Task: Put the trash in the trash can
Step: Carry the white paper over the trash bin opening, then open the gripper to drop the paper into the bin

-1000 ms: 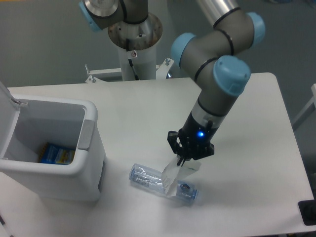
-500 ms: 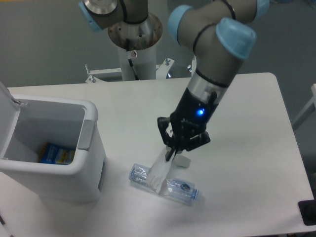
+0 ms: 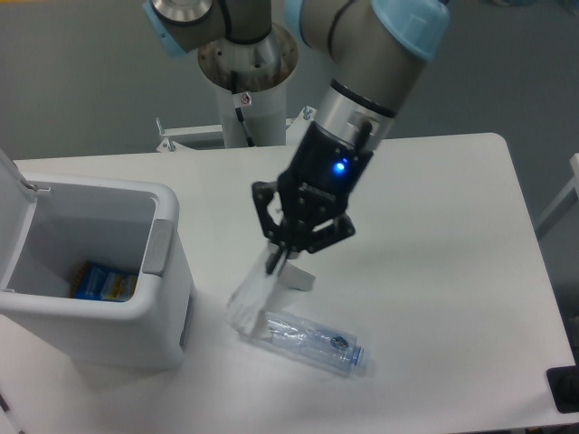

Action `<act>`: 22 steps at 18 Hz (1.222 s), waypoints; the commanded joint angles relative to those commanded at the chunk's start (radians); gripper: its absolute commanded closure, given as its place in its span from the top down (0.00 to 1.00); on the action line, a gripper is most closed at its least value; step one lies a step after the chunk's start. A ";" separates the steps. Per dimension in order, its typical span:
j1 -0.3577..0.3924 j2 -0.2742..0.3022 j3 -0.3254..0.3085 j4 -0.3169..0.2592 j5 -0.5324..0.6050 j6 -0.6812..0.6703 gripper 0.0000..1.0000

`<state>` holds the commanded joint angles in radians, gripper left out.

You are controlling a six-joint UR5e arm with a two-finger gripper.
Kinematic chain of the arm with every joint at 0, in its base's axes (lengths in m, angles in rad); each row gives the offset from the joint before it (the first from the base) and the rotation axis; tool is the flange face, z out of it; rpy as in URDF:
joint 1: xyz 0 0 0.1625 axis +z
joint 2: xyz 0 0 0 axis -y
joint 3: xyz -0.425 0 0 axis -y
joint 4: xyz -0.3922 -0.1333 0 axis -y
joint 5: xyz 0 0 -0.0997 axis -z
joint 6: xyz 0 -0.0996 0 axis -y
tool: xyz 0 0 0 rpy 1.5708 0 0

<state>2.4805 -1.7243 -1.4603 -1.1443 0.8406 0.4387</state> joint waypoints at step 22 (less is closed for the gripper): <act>-0.233 0.057 -0.155 0.147 0.006 0.012 0.83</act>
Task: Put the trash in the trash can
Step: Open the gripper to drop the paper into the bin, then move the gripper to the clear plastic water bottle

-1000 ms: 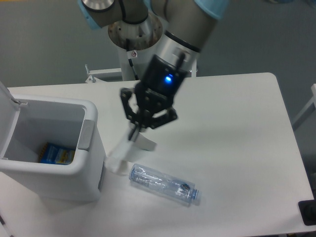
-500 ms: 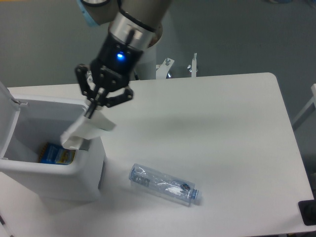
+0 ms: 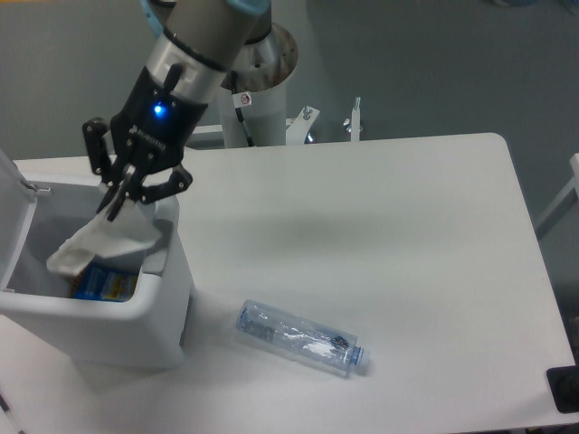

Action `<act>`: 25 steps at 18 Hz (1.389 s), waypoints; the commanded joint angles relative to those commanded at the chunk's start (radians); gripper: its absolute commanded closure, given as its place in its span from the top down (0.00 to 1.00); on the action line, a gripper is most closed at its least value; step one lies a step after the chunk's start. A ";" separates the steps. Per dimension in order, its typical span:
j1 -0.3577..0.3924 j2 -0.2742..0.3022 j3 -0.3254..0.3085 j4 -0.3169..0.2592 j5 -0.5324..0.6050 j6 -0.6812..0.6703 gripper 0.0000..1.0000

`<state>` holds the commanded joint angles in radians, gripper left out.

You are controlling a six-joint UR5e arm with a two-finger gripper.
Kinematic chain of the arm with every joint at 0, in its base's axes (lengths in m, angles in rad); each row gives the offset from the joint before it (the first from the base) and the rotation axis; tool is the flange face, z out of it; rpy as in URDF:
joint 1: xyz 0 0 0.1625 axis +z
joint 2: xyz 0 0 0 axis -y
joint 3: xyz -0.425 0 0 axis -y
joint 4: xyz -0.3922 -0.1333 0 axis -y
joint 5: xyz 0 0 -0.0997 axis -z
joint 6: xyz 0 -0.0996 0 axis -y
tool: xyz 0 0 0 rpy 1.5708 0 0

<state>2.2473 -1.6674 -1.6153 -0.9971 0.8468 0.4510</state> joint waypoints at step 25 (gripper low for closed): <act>0.282 -0.135 0.114 -0.009 0.018 -0.015 1.00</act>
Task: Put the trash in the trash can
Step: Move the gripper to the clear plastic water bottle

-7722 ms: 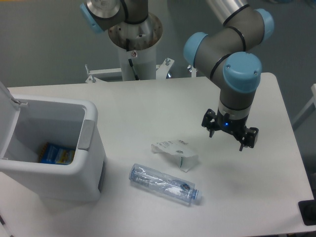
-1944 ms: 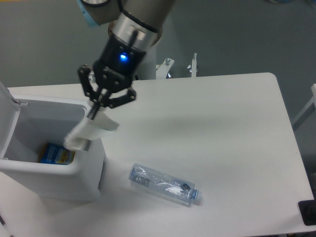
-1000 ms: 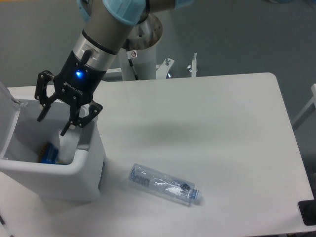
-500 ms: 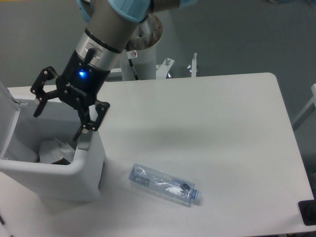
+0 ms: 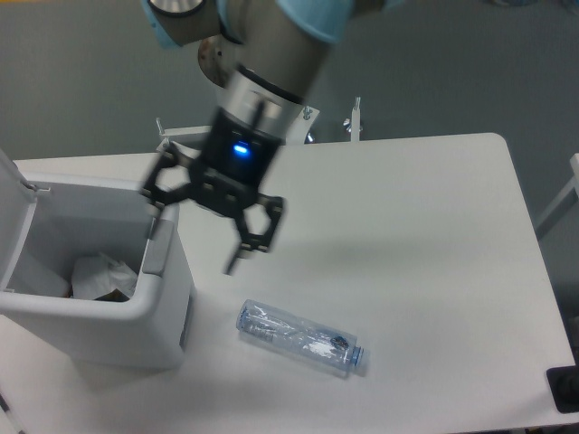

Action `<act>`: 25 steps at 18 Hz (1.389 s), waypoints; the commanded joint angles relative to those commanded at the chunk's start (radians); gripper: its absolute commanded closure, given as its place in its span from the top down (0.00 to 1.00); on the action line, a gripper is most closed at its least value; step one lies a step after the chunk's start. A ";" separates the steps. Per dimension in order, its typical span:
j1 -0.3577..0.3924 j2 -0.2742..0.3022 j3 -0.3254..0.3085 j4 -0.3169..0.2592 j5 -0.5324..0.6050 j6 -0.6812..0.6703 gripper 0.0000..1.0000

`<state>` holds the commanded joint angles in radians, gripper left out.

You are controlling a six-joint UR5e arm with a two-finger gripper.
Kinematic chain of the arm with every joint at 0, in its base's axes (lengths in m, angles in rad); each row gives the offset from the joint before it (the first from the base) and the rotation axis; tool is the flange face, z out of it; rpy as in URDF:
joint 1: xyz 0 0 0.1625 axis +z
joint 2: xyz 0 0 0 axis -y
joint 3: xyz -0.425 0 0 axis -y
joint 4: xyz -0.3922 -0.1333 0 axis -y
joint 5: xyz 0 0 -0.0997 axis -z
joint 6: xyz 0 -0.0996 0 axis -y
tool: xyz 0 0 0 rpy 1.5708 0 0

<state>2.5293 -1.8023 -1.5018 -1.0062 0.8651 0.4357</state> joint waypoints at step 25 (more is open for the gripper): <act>0.059 -0.302 0.152 -0.265 0.455 -0.506 1.00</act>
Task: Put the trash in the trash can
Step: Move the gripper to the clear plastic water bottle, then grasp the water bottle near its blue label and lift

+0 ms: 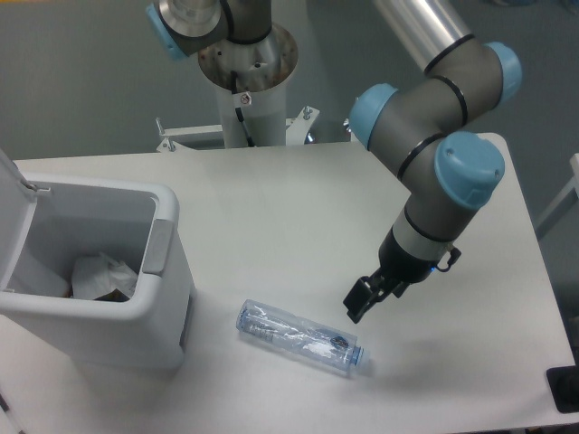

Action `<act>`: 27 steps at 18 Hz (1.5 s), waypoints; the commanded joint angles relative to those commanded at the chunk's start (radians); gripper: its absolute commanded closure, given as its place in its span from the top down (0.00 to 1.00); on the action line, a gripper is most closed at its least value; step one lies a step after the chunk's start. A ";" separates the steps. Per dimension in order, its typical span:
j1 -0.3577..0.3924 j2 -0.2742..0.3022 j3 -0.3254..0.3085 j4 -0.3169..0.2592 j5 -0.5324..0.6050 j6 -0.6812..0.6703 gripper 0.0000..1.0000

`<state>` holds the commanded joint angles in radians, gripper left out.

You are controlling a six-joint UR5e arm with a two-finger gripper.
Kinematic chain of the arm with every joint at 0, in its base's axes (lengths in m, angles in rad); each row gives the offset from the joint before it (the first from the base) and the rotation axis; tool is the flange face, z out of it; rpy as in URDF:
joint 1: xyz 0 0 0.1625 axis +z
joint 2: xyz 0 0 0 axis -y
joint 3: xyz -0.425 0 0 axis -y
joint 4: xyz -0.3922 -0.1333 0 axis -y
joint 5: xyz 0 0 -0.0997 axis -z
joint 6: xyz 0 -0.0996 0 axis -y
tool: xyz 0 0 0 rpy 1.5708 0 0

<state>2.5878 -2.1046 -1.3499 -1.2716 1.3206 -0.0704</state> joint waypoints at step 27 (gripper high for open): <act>-0.120 -0.221 0.155 -0.049 0.080 -0.445 1.00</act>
<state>2.4682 -2.3254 -1.1950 -1.3208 1.4005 -0.5153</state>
